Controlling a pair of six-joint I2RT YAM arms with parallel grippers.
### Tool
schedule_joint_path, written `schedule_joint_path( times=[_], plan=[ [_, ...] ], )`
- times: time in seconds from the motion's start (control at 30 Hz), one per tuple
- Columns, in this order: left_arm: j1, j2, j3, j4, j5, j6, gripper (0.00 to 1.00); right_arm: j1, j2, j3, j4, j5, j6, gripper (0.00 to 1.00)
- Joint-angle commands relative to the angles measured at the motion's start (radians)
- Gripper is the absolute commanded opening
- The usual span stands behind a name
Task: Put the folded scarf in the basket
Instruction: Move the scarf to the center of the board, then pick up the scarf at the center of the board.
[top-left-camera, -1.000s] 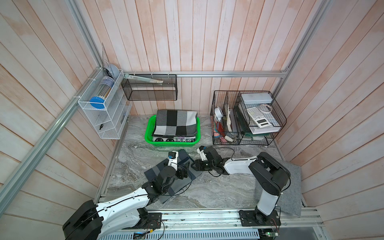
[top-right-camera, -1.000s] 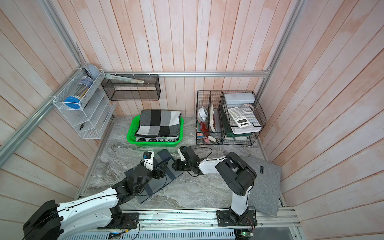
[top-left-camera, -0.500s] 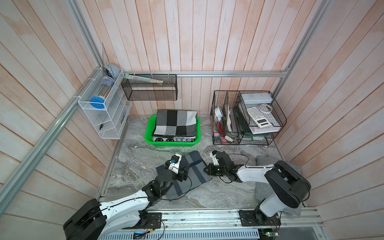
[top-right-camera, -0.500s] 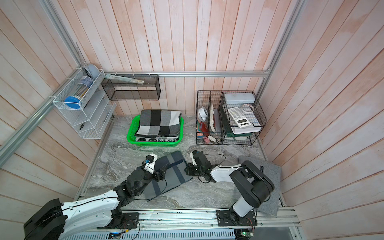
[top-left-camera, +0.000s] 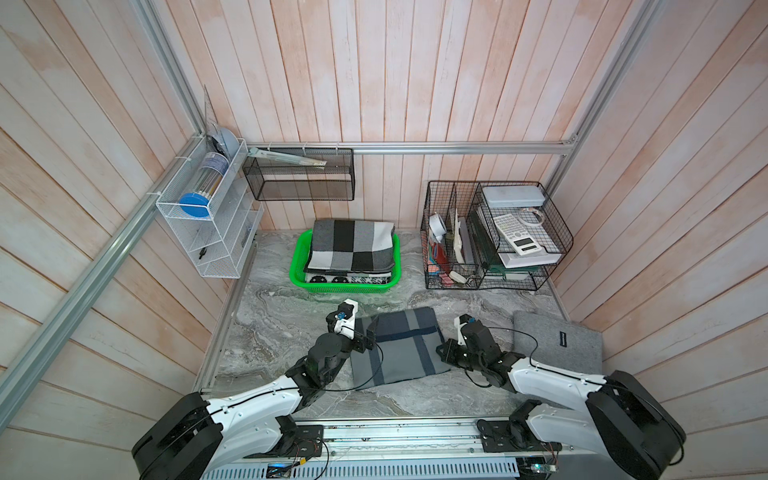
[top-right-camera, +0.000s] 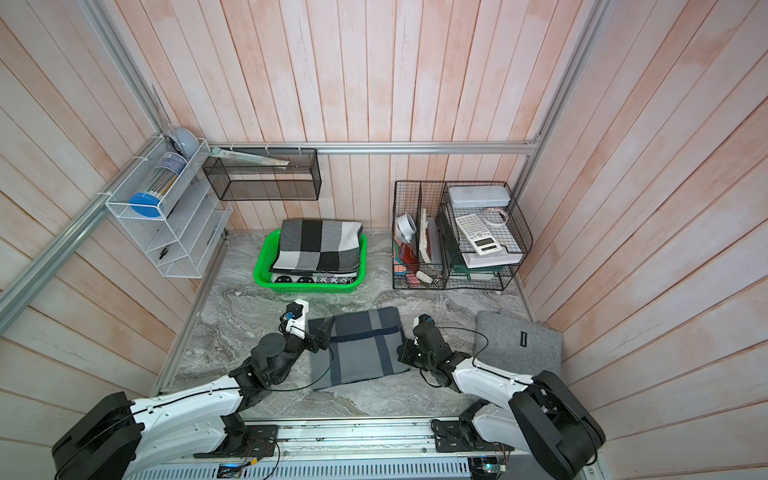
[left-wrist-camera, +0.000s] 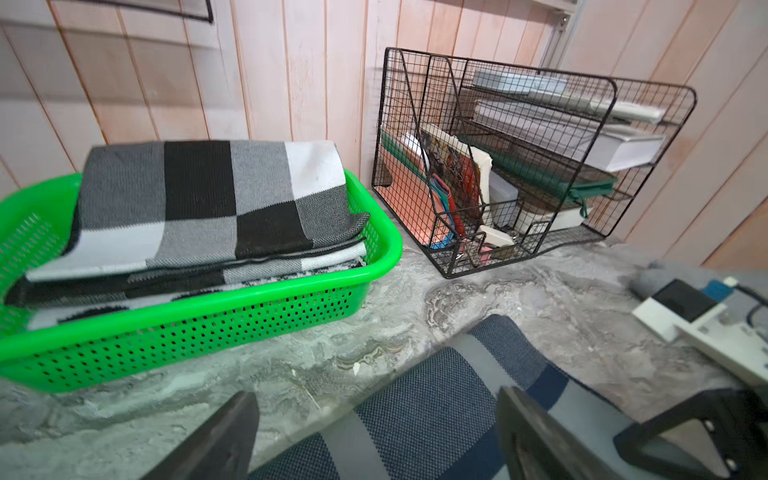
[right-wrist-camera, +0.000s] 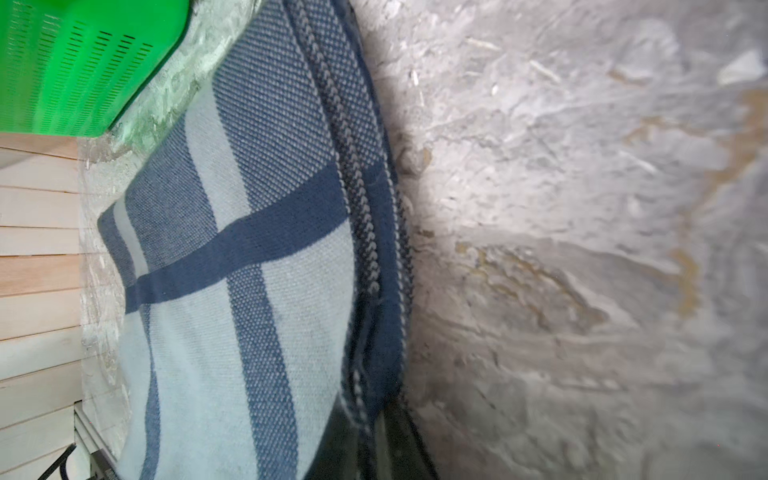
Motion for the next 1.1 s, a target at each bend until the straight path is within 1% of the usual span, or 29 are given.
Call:
schedule_joint_path(
  times=[0.0,0.03,0.07,0.1,0.13,0.17,0.2,0.27,0.37,0.43,0.5,0.6,0.63,0.73,0.83,0.93,1.07],
  plan=[
    [0.006,-0.027,-0.035,0.027,-0.006,-0.219,0.98,0.002,-0.103,-0.041,-0.078,0.044,0.037,0.32],
    [0.008,-0.045,-0.049,0.031,-0.024,-0.256,1.0,0.003,-0.144,-0.051,-0.086,0.044,0.036,0.42],
    [0.009,-0.061,-0.052,0.009,-0.044,-0.289,1.0,0.003,-0.182,-0.059,-0.094,0.048,0.033,0.52],
    [0.014,-0.074,-0.051,-0.014,-0.053,-0.309,1.0,0.002,-0.21,-0.065,-0.092,0.055,0.028,0.57],
    [0.018,-0.082,-0.043,-0.052,-0.061,-0.335,1.0,0.001,-0.241,-0.071,-0.086,0.068,0.011,0.62],
    [0.026,-0.082,-0.027,-0.104,-0.059,-0.363,1.0,0.0,-0.268,-0.073,-0.081,0.09,0.005,0.65],
    [0.032,-0.078,-0.017,-0.128,-0.045,-0.38,1.0,-0.01,-0.289,-0.071,-0.082,0.098,-0.012,0.69],
    [0.035,-0.054,0.001,-0.178,-0.029,-0.419,1.0,-0.068,-0.312,-0.052,-0.078,0.081,-0.059,0.75],
    [0.045,-0.003,0.015,-0.209,-0.017,-0.47,1.0,-0.204,-0.264,-0.013,-0.022,-0.061,-0.111,0.76],
    [0.054,0.032,0.003,-0.186,-0.013,-0.502,1.0,-0.255,-0.19,0.016,0.036,-0.136,-0.139,0.76],
    [0.084,0.066,-0.003,-0.178,-0.012,-0.556,1.0,-0.267,-0.086,0.06,0.08,-0.18,-0.177,0.76],
    [0.157,0.121,-0.016,-0.137,0.059,-0.637,1.0,-0.277,0.069,0.157,0.066,-0.208,-0.185,0.76],
    [0.164,0.136,-0.023,-0.107,0.077,-0.645,1.0,-0.281,0.118,0.193,0.044,-0.216,-0.199,0.76],
    [0.17,0.172,0.001,-0.134,0.071,-0.654,0.99,-0.288,0.241,0.267,0.032,-0.265,-0.279,0.76],
    [0.173,0.223,0.031,-0.155,0.097,-0.642,0.99,-0.289,0.344,0.303,0.055,-0.277,-0.279,0.75],
    [0.175,0.27,0.059,-0.179,0.114,-0.637,0.97,-0.288,0.402,0.323,0.057,-0.254,-0.277,0.74],
    [0.177,0.325,0.076,-0.184,0.131,-0.658,0.95,-0.286,0.425,0.329,0.048,-0.226,-0.279,0.74]
  ],
)
